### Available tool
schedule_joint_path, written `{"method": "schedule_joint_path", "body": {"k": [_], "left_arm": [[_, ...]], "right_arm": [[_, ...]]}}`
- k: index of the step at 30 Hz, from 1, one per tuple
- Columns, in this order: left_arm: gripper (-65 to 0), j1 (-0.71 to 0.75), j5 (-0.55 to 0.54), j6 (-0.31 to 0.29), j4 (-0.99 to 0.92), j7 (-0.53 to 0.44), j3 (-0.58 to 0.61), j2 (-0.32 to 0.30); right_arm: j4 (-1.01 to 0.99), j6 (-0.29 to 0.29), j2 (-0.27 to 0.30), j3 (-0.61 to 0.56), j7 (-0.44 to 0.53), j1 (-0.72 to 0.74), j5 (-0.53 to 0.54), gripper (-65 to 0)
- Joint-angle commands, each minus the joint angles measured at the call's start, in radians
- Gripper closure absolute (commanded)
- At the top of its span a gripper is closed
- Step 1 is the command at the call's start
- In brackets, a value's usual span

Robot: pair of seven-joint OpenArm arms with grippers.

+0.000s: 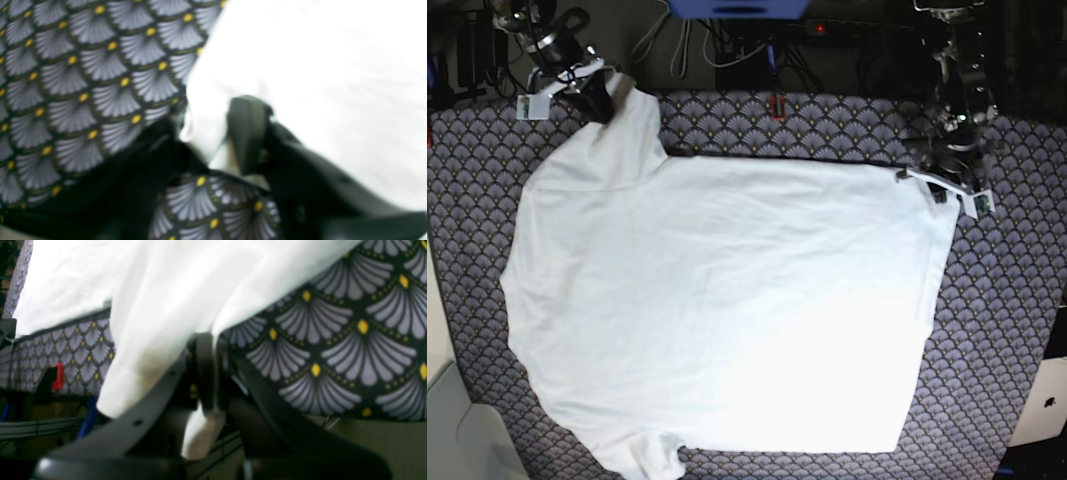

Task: Fold the T-shirt properly
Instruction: 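Lift the shoulder edges and pull them apart to stretch the shirt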

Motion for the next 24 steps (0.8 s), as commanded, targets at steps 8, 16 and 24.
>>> {"method": "schedule_joint_path", "body": {"k": [8, 16, 24], "left_arm": [[-0.3, 0.010, -0.020, -0.018, 0.015, 0.057, -0.001, -0.001], [-0.6, 0.076, -0.010, -0.018, 0.138, 0.057, -0.003, -0.004], [-0.6, 0.127, -0.018, -0.016, 0.208, 0.057, -0.003, -0.035]], "right_arm": [[0.019, -0.047, 0.017, 0.009, -0.063, -0.014, -0.053, 0.0], [0.200, -0.047, 0.049, 0.038, -0.061, -0.054, -0.053, 0.0], [0.335, -0.047, 0.049, 0.101, -0.061, -0.112, -0.053, 0.0]]}}
